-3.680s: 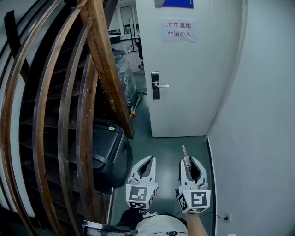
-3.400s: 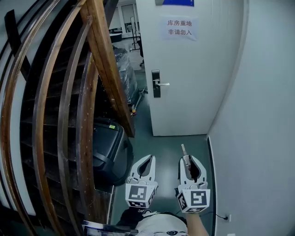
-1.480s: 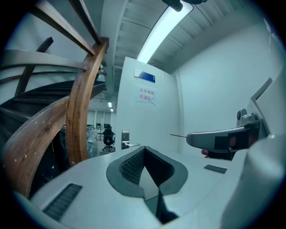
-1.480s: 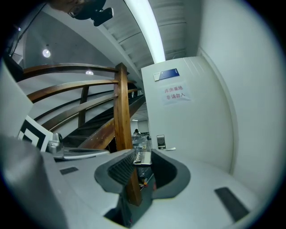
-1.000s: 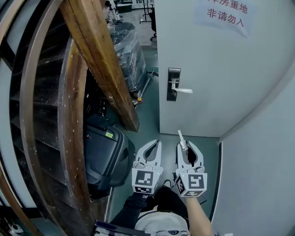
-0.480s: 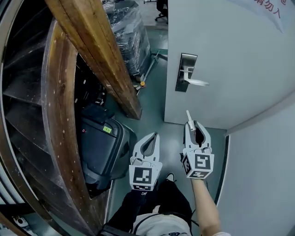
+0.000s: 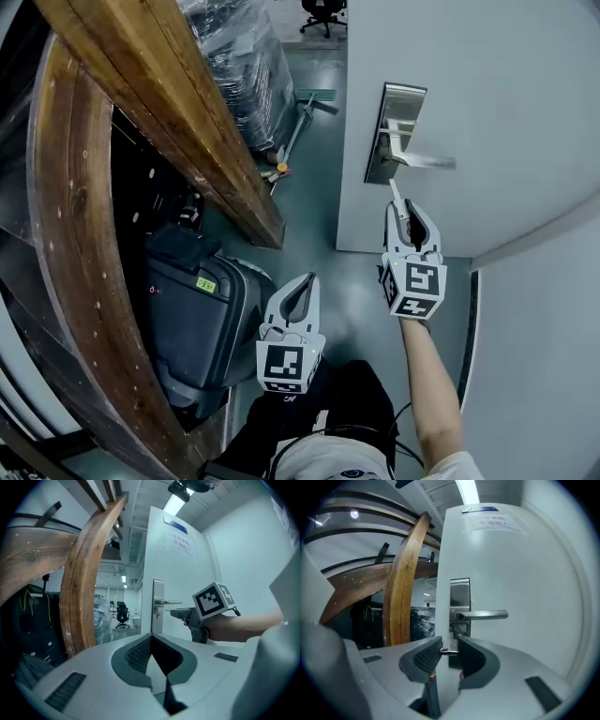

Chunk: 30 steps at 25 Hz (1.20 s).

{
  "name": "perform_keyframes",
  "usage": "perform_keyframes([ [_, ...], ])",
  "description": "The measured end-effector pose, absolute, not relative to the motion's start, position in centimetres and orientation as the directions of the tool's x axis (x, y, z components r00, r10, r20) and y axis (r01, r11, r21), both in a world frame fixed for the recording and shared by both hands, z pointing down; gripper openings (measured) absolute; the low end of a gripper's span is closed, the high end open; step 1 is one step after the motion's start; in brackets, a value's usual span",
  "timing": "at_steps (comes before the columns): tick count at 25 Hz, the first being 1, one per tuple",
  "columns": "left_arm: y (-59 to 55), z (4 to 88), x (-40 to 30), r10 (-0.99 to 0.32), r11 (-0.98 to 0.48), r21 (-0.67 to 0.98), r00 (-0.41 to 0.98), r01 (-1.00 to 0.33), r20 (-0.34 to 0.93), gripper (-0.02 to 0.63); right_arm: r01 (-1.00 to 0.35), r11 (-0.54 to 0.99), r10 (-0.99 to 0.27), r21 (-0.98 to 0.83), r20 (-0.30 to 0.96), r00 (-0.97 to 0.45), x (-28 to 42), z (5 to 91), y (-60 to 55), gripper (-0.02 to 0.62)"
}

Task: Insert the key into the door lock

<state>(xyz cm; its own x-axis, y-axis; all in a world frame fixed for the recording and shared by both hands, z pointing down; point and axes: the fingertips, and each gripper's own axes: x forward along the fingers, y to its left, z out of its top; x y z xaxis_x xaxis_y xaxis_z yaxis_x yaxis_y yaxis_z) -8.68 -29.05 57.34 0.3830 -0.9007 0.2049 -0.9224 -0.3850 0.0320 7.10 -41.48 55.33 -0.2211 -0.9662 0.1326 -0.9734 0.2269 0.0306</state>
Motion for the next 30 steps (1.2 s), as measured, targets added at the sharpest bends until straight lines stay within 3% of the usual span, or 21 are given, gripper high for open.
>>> perform_keyframes([
  [30, -33.4, 61.2, -9.5, -0.894, -0.379, 0.065, 0.384, -0.923, 0.232, 0.003, -0.975, 0.212, -0.968, 0.06, 0.147, -0.202, 7.4, 58.1, -48.1, 0.117],
])
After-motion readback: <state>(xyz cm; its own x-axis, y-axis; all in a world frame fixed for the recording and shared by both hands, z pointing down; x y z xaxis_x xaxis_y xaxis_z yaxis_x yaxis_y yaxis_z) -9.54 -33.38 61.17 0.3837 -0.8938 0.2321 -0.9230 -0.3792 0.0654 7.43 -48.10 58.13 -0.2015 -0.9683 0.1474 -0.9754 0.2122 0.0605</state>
